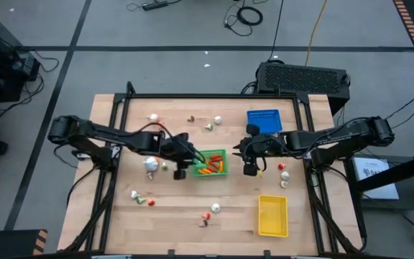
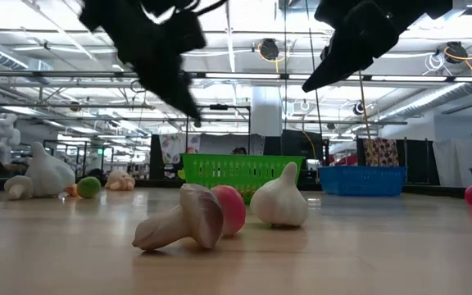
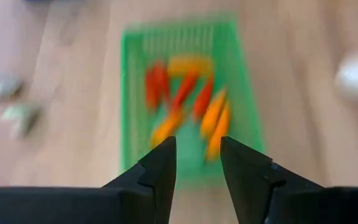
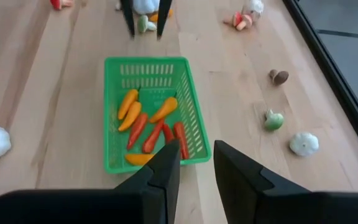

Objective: Sort produce into baskets
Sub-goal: Put the yellow chili pepper into the green bin

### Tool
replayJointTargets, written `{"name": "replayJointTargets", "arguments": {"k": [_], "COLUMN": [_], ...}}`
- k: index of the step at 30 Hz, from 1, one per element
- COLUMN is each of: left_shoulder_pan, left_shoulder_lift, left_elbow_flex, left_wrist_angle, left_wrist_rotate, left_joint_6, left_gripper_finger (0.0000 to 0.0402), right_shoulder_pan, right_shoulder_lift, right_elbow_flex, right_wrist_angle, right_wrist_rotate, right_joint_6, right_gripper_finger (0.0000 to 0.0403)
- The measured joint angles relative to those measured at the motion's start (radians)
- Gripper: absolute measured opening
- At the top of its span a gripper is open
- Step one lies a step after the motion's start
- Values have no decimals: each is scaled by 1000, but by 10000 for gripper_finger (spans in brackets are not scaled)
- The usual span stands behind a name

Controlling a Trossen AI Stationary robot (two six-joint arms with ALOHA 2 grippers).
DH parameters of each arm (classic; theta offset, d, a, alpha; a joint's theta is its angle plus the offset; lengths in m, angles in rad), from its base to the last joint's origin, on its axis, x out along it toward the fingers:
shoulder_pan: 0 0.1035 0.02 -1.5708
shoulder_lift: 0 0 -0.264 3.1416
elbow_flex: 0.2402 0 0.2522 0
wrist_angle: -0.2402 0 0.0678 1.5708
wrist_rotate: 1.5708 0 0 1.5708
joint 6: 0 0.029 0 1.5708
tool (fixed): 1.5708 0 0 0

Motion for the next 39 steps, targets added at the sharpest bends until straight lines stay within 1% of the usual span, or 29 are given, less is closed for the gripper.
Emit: {"name": "replayJointTargets", "arguments": {"k": [2, 4, 7, 10, 11, 14, 20, 24, 32, 37, 39], "left_shoulder_pan": [-1, 1, 12, 36, 44, 56, 60, 60, 60, 60, 60], "left_shoulder_lift": [-26, -45, -54, -46, -40, -36, -37, -37, -37, -37, -37], "left_elbow_flex": [46, 67, 64, 63, 63, 36, -34, -83, -119, -134, -134], "left_wrist_angle": [-183, -286, -431, -574, -595, -630, -637, -641, -642, -667, -668], "left_wrist_rotate": [-53, -110, -195, -225, -225, -224, -200, -158, -153, -99, -94], "left_joint_6": [41, 66, 101, 106, 102, 52, -19, -26, -53, -61, -75], "left_gripper_finger": [134, 134, 134, 134, 134, 134, 134, 134, 134, 134, 134], "right_shoulder_pan": [0, 0, 0, 0, 0, 0, 0, 0, 0, 0, 0], "right_shoulder_lift": [0, 0, 0, 0, 0, 0, 0, 0, 0, 0, 0], "right_elbow_flex": [0, 0, 0, 0, 0, 0, 0, 0, 0, 0, 1], "right_wrist_angle": [3, 2, 3, 10, 11, 8, 8, 8, 8, 8, 8], "right_wrist_rotate": [0, 0, 0, 0, 0, 0, 0, 0, 0, 0, 0], "right_joint_6": [0, 0, 0, 2, 4, 4, -3, -5, -18, -18, -18], "right_gripper_finger": [89, 89, 89, 89, 89, 89, 89, 89, 89, 89, 89]}}
